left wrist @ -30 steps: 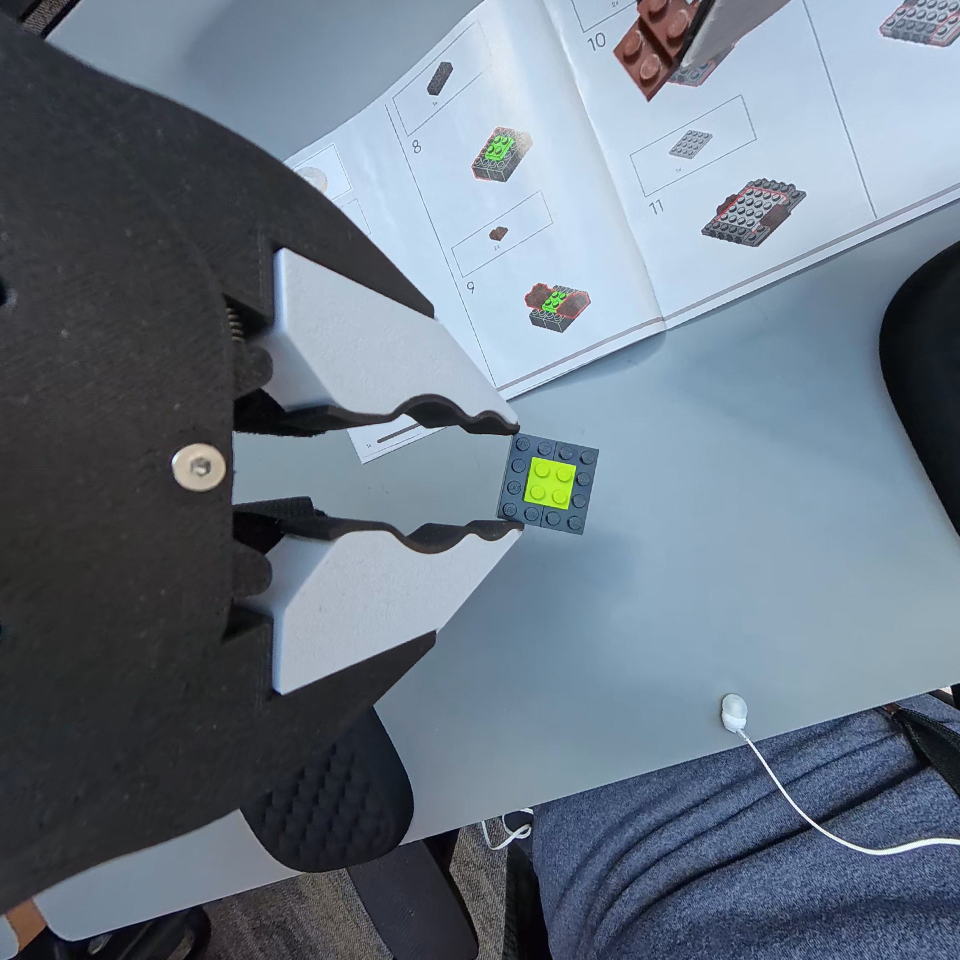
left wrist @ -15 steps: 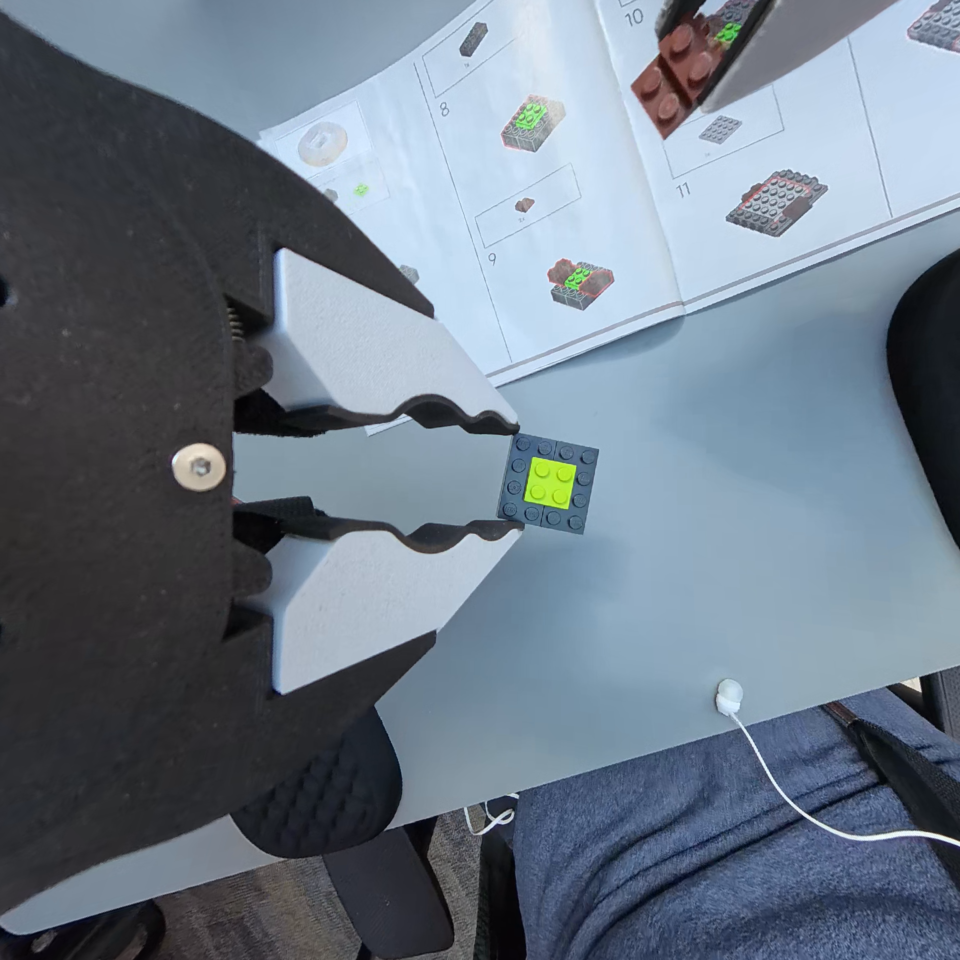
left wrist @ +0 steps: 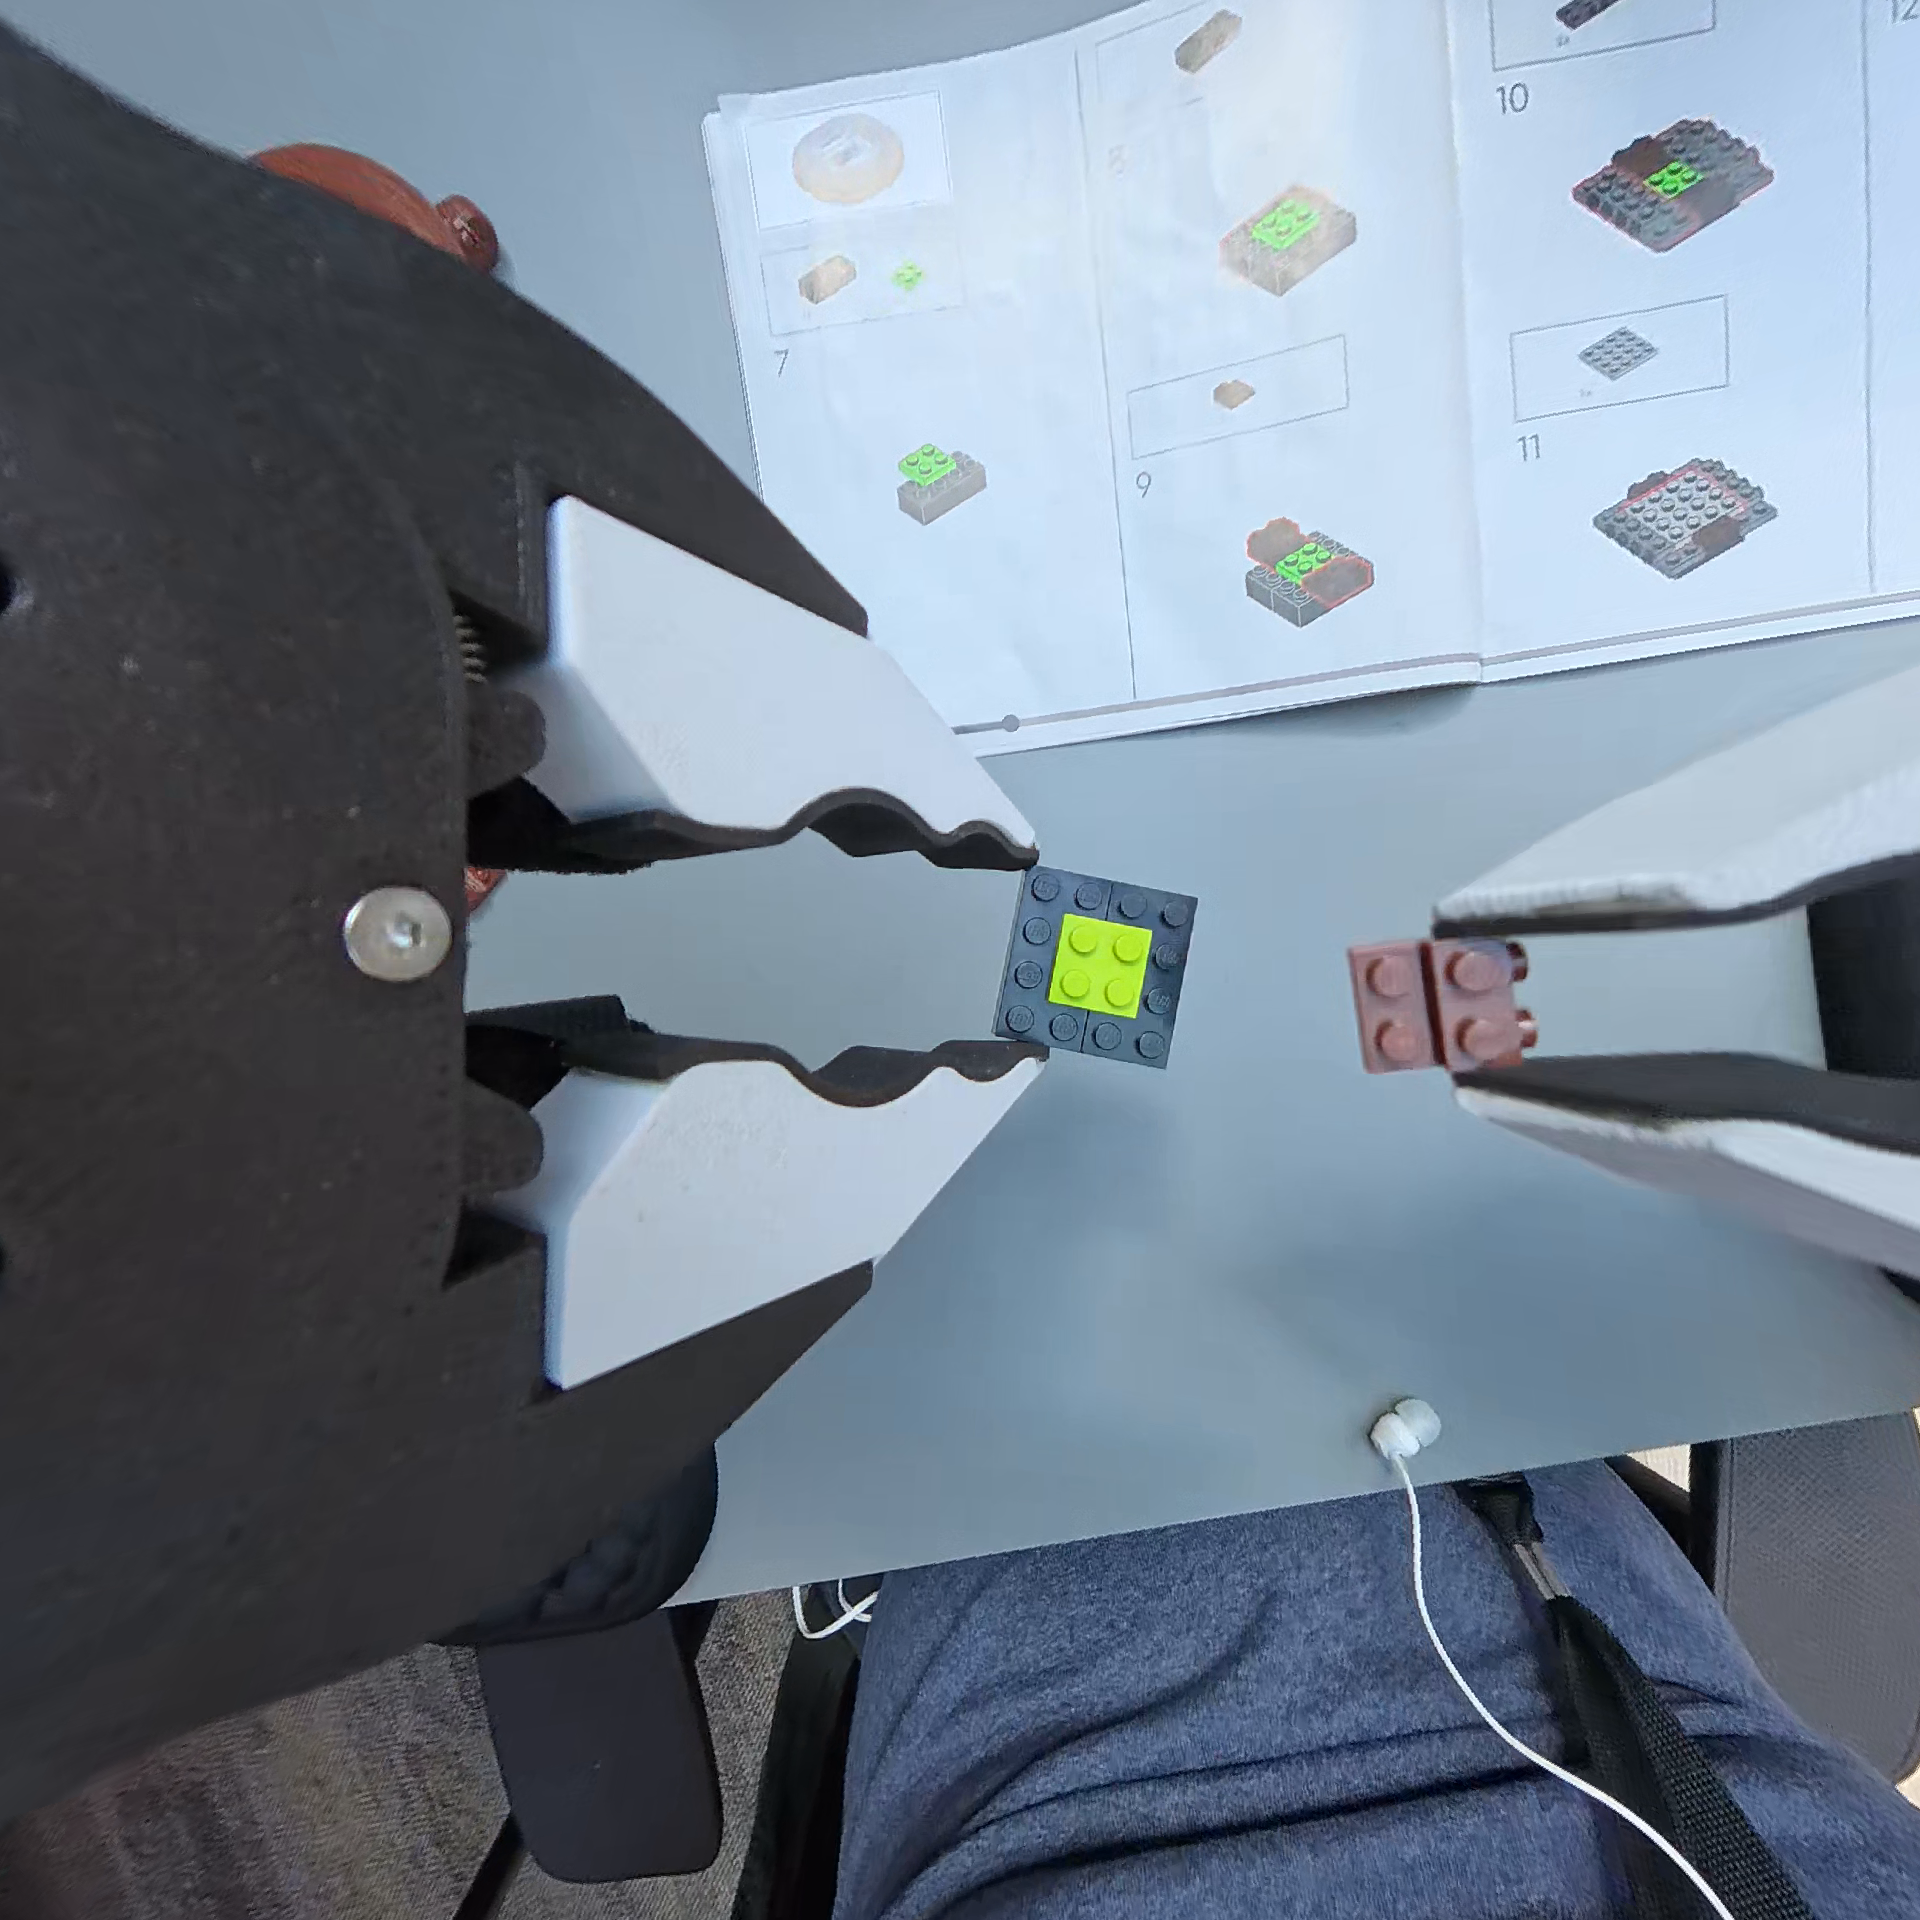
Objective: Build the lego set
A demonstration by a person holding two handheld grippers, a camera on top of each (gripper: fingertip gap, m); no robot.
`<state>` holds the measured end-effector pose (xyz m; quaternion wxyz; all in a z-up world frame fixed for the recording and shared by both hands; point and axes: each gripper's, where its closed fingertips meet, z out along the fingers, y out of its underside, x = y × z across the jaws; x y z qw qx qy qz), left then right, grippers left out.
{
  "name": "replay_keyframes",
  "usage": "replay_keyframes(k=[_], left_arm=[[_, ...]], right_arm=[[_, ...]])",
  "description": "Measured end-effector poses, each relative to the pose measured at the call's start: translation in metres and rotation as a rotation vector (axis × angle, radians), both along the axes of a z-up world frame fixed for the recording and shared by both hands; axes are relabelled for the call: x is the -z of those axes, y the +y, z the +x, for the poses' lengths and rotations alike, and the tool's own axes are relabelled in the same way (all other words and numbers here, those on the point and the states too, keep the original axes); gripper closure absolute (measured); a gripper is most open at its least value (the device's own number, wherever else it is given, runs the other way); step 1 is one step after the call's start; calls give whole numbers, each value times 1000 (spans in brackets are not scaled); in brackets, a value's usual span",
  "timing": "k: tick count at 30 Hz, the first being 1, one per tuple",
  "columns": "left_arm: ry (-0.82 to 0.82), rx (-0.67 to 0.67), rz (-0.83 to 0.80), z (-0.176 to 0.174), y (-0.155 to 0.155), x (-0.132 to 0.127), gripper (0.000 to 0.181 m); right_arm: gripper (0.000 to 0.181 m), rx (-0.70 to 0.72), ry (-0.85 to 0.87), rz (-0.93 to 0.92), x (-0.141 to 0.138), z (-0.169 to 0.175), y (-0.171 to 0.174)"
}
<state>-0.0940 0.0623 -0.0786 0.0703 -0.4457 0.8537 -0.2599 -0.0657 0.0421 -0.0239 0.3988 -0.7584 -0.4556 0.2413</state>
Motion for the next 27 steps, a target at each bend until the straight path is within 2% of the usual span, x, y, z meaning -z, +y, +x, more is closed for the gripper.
replay_keyframes(k=[4, 14, 20, 27], left_arm=[[-7, -25, -8, -7, -5, 5, 150], [-60, -90, 82, -8, -11, 12, 150], [-142, -161, 72, -4, -16, 5, 150], [-198, -178, 75, -10, -22, -2, 150]], right_arm=[[166, 104, 23, 28, 11, -9, -4], [166, 225, 77, 4, 27, -15, -9], [166, 246, 41, 16, 38, -15, -8], [166, 222, 46, 39, 36, -21, -11]])
